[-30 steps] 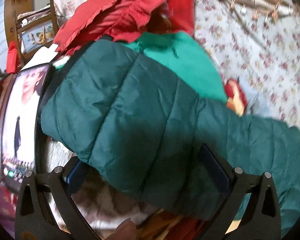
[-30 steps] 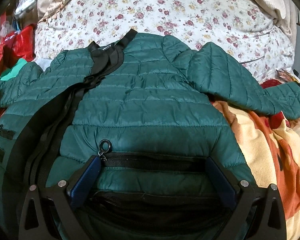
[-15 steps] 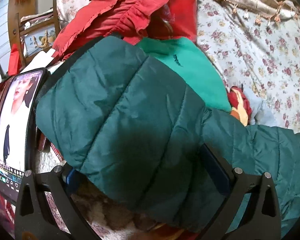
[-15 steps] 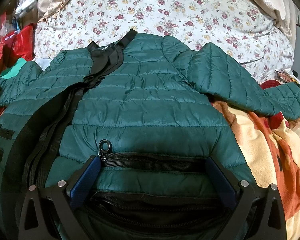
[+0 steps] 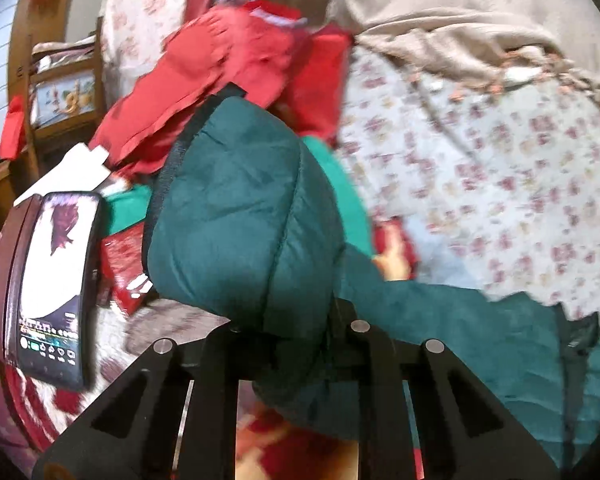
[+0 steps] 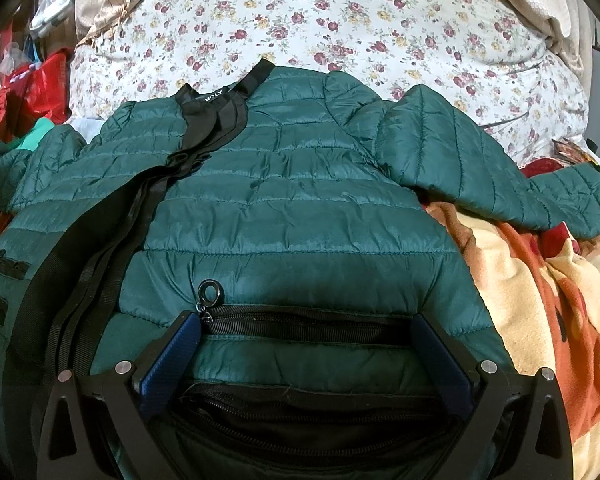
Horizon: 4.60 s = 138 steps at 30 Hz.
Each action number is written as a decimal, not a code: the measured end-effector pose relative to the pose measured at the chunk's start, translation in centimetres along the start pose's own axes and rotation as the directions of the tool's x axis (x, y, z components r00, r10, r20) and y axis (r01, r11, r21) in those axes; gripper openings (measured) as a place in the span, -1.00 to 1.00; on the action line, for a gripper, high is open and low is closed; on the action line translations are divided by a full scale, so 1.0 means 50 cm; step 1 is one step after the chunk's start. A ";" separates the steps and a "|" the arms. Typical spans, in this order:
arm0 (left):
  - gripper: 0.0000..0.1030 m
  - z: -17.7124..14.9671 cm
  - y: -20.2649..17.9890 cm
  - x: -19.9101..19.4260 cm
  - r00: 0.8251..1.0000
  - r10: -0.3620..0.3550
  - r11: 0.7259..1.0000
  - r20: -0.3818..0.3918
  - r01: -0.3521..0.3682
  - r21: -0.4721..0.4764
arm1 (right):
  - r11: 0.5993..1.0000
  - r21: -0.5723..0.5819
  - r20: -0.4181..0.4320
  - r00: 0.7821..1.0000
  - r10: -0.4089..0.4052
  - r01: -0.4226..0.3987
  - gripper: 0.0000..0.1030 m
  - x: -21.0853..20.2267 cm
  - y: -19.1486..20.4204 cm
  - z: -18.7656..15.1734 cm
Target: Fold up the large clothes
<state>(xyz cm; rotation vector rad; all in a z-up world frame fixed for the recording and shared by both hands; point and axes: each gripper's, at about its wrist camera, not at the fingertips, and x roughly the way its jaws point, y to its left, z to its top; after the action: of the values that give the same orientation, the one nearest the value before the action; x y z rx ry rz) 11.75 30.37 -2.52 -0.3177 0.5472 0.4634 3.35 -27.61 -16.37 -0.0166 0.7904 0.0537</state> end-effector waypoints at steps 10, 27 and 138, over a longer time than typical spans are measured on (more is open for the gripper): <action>-0.70 -0.039 -0.174 -0.088 0.986 -0.162 0.981 -0.029 0.164 0.108 | 1.000 0.003 -0.081 0.997 0.000 0.001 1.00 -0.034 -0.023 0.037; -0.70 -0.110 -0.432 -0.183 0.926 -0.364 0.908 -0.100 0.377 0.181 | 0.992 0.099 -0.048 0.996 -0.078 0.083 1.00 -0.021 -0.086 -0.017; 0.65 -0.209 -0.490 0.033 0.922 -0.280 0.902 -0.268 0.348 0.255 | 0.992 0.128 0.013 1.000 0.002 -0.003 0.98 0.055 -0.055 0.364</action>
<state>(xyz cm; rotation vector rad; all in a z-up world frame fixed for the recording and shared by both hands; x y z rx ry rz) 20.83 5.85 -7.88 -0.1629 0.7627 0.0226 18.37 -29.59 -5.53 0.1065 0.7795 0.0052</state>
